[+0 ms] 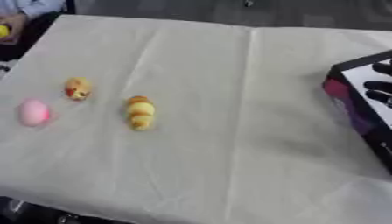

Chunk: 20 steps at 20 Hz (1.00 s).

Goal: Pick up the objects with one hand, pass them to the other hand, and then place them into the box on the other side of the table.

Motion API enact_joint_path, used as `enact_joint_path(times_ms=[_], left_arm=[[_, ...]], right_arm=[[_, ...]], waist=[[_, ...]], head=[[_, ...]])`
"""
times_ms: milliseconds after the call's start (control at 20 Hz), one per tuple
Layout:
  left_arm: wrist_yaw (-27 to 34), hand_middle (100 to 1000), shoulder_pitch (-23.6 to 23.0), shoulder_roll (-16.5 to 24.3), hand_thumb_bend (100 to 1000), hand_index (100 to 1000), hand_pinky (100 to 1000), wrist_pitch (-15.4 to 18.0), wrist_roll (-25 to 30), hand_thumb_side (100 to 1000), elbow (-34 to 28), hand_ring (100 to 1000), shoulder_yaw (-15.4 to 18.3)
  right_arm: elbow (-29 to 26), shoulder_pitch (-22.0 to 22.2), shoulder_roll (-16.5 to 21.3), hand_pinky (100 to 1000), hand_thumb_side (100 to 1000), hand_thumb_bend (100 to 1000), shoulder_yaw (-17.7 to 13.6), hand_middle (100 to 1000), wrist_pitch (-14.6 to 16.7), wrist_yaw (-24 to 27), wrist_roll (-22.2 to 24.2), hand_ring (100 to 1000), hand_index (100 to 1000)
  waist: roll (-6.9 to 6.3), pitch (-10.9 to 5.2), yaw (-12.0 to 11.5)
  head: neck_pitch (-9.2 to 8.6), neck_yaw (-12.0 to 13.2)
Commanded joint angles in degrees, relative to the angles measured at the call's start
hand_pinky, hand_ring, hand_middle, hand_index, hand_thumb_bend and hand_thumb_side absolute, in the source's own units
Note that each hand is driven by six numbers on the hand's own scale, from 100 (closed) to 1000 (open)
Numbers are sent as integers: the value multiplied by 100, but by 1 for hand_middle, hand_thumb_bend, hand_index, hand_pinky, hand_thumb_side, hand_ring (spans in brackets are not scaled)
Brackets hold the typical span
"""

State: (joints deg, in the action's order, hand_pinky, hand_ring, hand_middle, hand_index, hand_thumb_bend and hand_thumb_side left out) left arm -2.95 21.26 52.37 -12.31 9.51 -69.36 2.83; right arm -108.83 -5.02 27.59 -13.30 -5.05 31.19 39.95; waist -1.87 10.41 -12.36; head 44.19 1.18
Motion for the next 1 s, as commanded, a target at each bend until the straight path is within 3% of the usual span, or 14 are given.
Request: enact_joint_path(times_ms=[50, 500, 1000], left_arm=[[-220, 795, 150, 469, 765, 833, 854, -66, 558, 299, 211, 888, -78], [-947, 799, 502, 566, 802, 834, 888, -142, 1950, 216, 1092, 890, -282], [-1607, 801, 812, 448, 802, 839, 903, -48, 2505, 202, 1554, 873, -463]], right_arm=[[-151, -37, 173, 1000, 544, 100, -35, 1000, 47, -43, 13, 947, 1000], [-156, -29, 157, 1000, 544, 100, -17, 1000, 104, -123, 48, 948, 1000], [-140, -38, 160, 1000, 544, 100, 0, 1000, 105, -140, 86, 948, 1000]], waist=[[-62, -56, 4], [-46, -19, 20], [-53, -19, 35]], head=[[-8, -16], [-8, 45], [-8, 284]])
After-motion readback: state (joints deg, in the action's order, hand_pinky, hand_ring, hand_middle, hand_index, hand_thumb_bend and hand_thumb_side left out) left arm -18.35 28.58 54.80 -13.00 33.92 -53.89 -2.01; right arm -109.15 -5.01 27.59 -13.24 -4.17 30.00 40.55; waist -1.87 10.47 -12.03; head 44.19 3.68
